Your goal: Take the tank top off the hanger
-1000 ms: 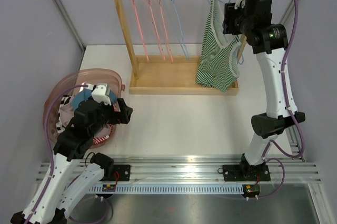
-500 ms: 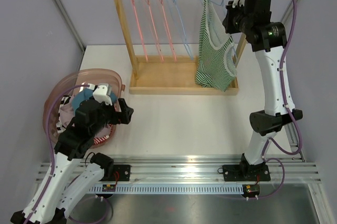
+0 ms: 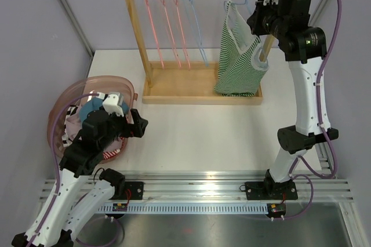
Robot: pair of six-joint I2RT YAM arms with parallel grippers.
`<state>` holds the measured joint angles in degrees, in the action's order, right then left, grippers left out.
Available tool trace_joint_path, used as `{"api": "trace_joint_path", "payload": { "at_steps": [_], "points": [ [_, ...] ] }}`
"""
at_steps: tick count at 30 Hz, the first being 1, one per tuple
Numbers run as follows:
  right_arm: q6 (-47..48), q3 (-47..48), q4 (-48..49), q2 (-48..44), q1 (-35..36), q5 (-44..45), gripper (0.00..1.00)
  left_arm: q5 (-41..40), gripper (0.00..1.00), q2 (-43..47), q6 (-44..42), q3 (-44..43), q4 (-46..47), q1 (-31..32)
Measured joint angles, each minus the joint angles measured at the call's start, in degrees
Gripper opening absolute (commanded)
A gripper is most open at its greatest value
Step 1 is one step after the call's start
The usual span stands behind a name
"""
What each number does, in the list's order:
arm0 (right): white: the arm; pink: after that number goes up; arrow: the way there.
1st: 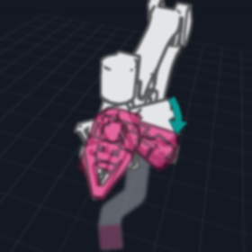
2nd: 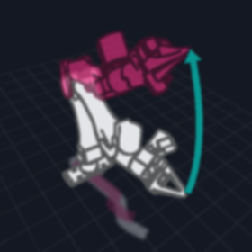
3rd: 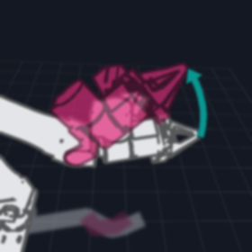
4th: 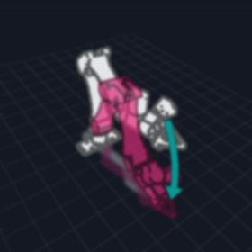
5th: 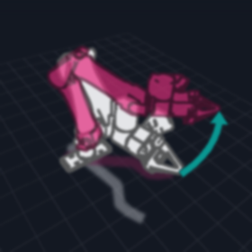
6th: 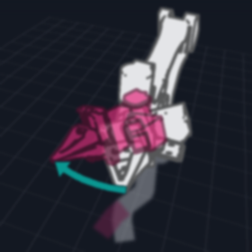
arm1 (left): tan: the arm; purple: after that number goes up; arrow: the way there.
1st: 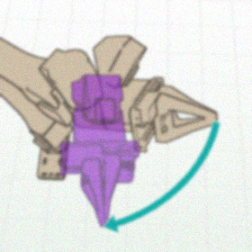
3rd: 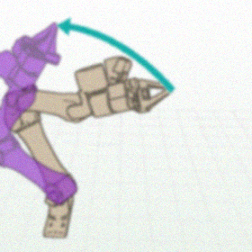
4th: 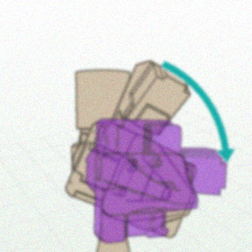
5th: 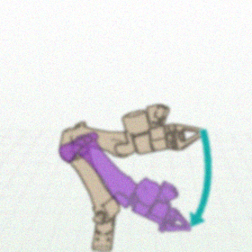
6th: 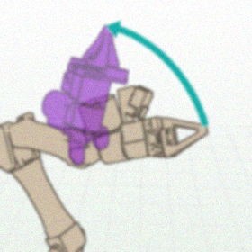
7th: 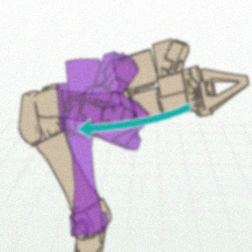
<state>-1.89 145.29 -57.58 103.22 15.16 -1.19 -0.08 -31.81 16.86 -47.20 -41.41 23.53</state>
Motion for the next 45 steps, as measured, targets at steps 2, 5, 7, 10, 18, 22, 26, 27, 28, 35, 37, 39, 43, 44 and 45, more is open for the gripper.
{"api": "trace_joint_path", "payload": {
  "at_steps": [2, 5, 7, 10, 18, 22, 26, 27, 28, 35, 37, 39, 43, 44, 45],
  "points": [
    [-0.61, 0.00, 0.59, -1.09, 0.00, -0.02, 0.00, 0.26, 0.99, 0.33, -0.02, 0.00, 0.07, 0.00],
    [-0.96, 0.00, 1.22, -2.47, 0.00, -0.26, 0.00, 0.50, 0.99, 0.72, -0.04, 0.00, 0.52, 0.00],
    [-0.98, 0.00, 2.03, -3.58, 0.00, -0.70, 0.00, 0.61, 0.99, 0.72, -0.07, 0.00, 0.66, 0.00],
    [-0.98, 0.00, 3.43, -4.61, 0.00, -1.29, 0.00, 0.76, 0.99, 0.72, -0.09, 0.00, 0.79, 0.00],
    [-2.78, -0.83, 4.68, -5.57, 0.00, -4.13, 0.00, 1.20, 0.99, 1.49, -0.13, 0.00, 0.96, 0.02],
    [-4.57, -2.29, 4.52, -8.92, 0.00, -6.10, 0.00, 1.62, 0.99, 2.29, -0.17, 0.00, 1.31, 0.04],
    [-6.34, -2.56, 4.20, -14.34, 0.00, -8.04, 0.00, 2.14, 0.99, 2.84, -0.17, -0.02, 1.55, 0.04],
    [-6.84, -2.69, 3.67, -16.09, 0.00, -8.90, 0.00, 2.54, 0.99, 2.84, -0.17, -0.15, 1.62, 0.04],
    [-7.21, -3.08, 3.21, -17.86, 0.00, -9.75, 0.00, 2.99, 0.99, 2.67, -0.17, -0.57, 1.38, 0.04],
    [-8.74, -16.37, 1.16, -32.44, 0.00, -17.68, 0.00, 6.99, 0.99, -2.84, -0.46, -16.24, 1.25, 1.11],
    [-9.20, -22.60, 1.42, -36.89, 0.00, -19.41, 0.00, 7.89, 0.99, -5.25, -0.46, -21.99, 2.67, 1.38],
    [-9.81, -28.00, 1.40, -40.70, 0.00, -20.61, 0.00, 8.81, 0.99, -7.67, -0.37, -26.47, 4.44, 2.03],
    [-11.52, -38.23, 2.43, -47.36, 0.00, -24.61, 0.00, 9.29, 0.99, -11.50, 0.11, -30.36, 7.96, 5.53],
    [-12.00, -40.44, 2.43, -48.89, 0.00, -25.97, 0.00, 9.22, 0.99, -12.20, 0.22, -30.56, 8.52, 6.64],
    [-12.41, -42.47, 2.67, -50.21, 0.00, -27.12, 0.00, 8.81, 0.99, -13.03, 0.31, -30.80, 9.07, 8.39]
  ]
}}
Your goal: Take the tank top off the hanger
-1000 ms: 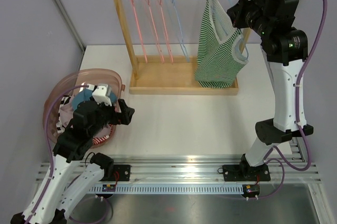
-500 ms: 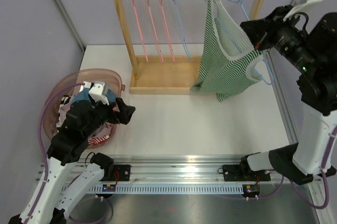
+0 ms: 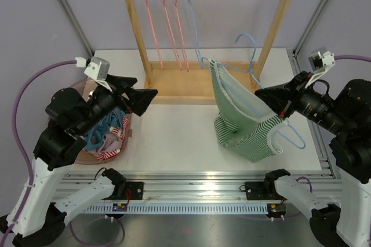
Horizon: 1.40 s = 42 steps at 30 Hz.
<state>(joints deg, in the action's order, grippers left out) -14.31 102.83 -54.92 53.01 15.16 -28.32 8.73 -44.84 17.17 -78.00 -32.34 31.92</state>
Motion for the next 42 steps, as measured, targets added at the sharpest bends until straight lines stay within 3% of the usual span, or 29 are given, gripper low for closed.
{"api": "trace_joint_path", "payload": {
  "at_steps": [3, 10, 14, 16, 22, 25, 26, 35, 36, 42],
  "points": [
    [-1.57, -5.81, 0.63, -3.98, 0.00, -4.37, 0.00, -3.65, 0.99, -2.64, -0.28, -0.33, 1.38, 7.63],
    [-6.27, -14.40, 6.93, -10.82, 0.00, -12.94, 0.00, -23.12, 0.99, -11.82, -5.53, -1.79, 4.66, 31.98],
    [-8.50, -15.61, 10.64, -12.59, 0.00, -17.07, 0.00, -32.33, 0.99, -18.18, -8.63, -2.40, 6.58, 39.89],
    [-9.16, -15.63, 11.52, -12.96, 0.00, -18.21, 0.00, -35.39, 0.98, -20.24, -9.57, -2.47, 6.99, 41.22],
    [-9.66, -15.67, 12.24, -14.14, 0.00, -19.41, 0.00, -41.13, 0.83, -22.01, -11.10, -2.47, 9.09, 42.05],
    [-9.33, -15.67, 12.17, -14.51, 0.00, -19.32, 0.00, -42.23, 0.65, -22.01, -11.23, -2.47, 10.21, 42.07],
    [-9.27, -15.67, 12.17, -14.56, 0.00, -19.32, 0.00, -42.45, 0.53, -22.01, -11.34, -2.47, 10.40, 42.12],
    [-7.96, -18.27, 11.89, -14.88, 0.00, -18.43, 0.00, -46.58, 0.11, -19.71, -12.26, 0.15, 12.09, 42.16],
    [-7.50, -18.71, 11.78, -14.91, 0.00, -18.01, 0.00, -47.45, 0.00, -19.08, -12.20, 0.74, 12.26, 42.16],
    [-4.76, -22.69, 11.26, -16.24, 0.00, -17.90, 0.00, -54.53, 0.00, -15.72, -8.50, 2.64, 9.09, 40.57]
  ]
}}
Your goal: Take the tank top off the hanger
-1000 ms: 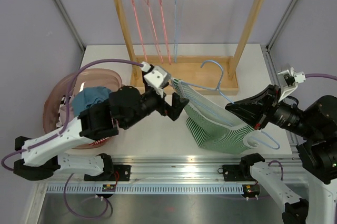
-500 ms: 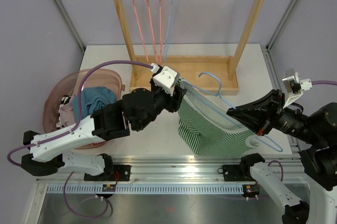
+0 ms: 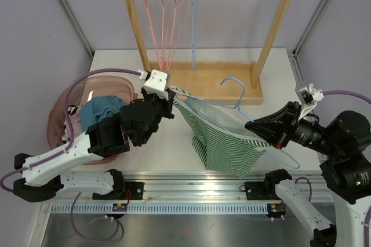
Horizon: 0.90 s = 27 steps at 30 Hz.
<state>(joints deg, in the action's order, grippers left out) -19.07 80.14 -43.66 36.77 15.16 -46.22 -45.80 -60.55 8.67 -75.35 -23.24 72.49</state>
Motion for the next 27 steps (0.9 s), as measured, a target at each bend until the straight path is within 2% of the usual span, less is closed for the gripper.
{"api": "trace_joint_path", "payload": {
  "at_steps": [3, 8, 12, 18, 21, 25, 27],
  "points": [
    [1.20, -2.49, -0.39, -1.77, 0.00, -0.46, 0.00, 0.72, 0.00, 2.47, 5.25, 1.55, -3.65, -5.70],
    [1.68, -5.53, 0.61, -3.76, 0.00, -1.62, 0.00, 7.10, 0.00, 6.97, 12.15, 4.66, -7.91, -16.13],
    [-0.33, -9.40, 4.61, -5.92, 0.00, -2.91, 0.00, 10.29, 0.00, 7.63, 14.23, 4.66, -9.40, -19.93],
    [-8.94, -20.92, 19.37, -9.88, 0.00, -2.82, 0.00, 24.63, 0.00, 10.19, 14.05, 10.32, -4.87, -20.59],
    [-12.52, -23.63, 25.73, -9.46, 0.00, -1.55, 0.00, 32.02, 0.00, 11.34, 13.25, 13.79, -1.86, -18.84],
    [-15.37, -23.91, 33.35, -8.33, 0.00, 1.79, 0.00, 38.91, 0.00, 11.65, 10.45, 18.69, 2.69, -10.84],
    [-15.41, -23.43, 34.75, -7.72, 0.00, 4.17, 0.00, 39.78, 0.00, 11.63, 9.81, 21.20, 3.87, -7.72]
  ]
}}
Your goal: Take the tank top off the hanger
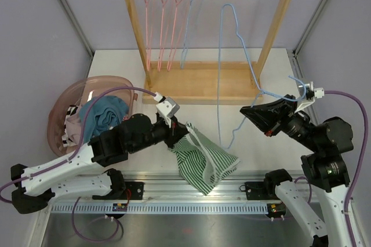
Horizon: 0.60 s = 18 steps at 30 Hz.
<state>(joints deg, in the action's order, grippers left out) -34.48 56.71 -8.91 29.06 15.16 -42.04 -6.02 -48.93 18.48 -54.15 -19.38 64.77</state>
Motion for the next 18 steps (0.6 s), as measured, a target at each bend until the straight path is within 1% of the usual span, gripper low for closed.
{"api": "trace_joint_path", "payload": {
  "at_steps": [2, 6, 7, 8, 11, 12, 13, 14, 15, 16, 17, 18],
  "points": [
    [1.20, 2.45, -2.75, 1.57, 0.00, 3.52, 0.00, -2.21, 0.00, -0.52, 0.39, 1.42, -0.48, 0.98],
    [5.22, 11.10, -13.07, 7.72, 0.00, 13.55, 0.00, -12.55, 0.01, -4.57, 4.26, 1.18, -5.68, 0.83],
    [6.23, 12.98, -15.52, 9.29, 0.00, 15.61, 0.00, -14.47, 0.04, -5.73, 5.11, 0.92, -7.15, 0.59],
    [7.39, 14.88, -18.67, 10.97, 0.00, 17.59, 0.00, -16.28, 0.10, -6.84, 5.84, 0.79, -8.66, 0.52],
    [10.27, 20.46, -27.30, 16.41, 0.00, 22.05, 0.00, -19.37, 0.23, -8.46, 7.50, 0.76, -12.00, 0.39],
    [11.28, 22.49, -29.81, 18.60, 0.00, 23.17, 0.00, -20.13, 0.33, -8.50, 8.13, 0.74, -12.85, 0.33],
    [12.31, 24.70, -32.33, 20.76, 0.00, 24.17, 0.00, -20.55, 0.47, -8.46, 8.39, 0.63, -13.29, 0.26],
    [13.27, 27.26, -35.06, 23.21, 0.00, 25.05, 0.00, -21.00, 0.63, -8.44, 8.55, 0.37, -13.94, 0.09],
    [14.12, 29.83, -36.98, 25.42, 0.00, 25.68, 0.00, -21.33, 0.82, -8.44, 8.70, 0.04, -14.56, -0.07],
    [14.88, 32.61, -38.80, 27.96, 0.00, 26.56, 0.00, -21.59, 0.89, -8.44, 8.87, -0.39, -15.21, -0.15],
    [15.58, 35.26, -40.13, 30.38, 0.00, 27.28, 0.00, -21.81, 0.99, -8.44, 9.38, -0.92, -15.78, -0.28],
    [16.17, 37.92, -41.42, 32.92, 0.00, 28.04, 0.00, -21.97, 0.99, -8.44, 9.60, -1.64, -16.59, -0.39]
  ]
}}
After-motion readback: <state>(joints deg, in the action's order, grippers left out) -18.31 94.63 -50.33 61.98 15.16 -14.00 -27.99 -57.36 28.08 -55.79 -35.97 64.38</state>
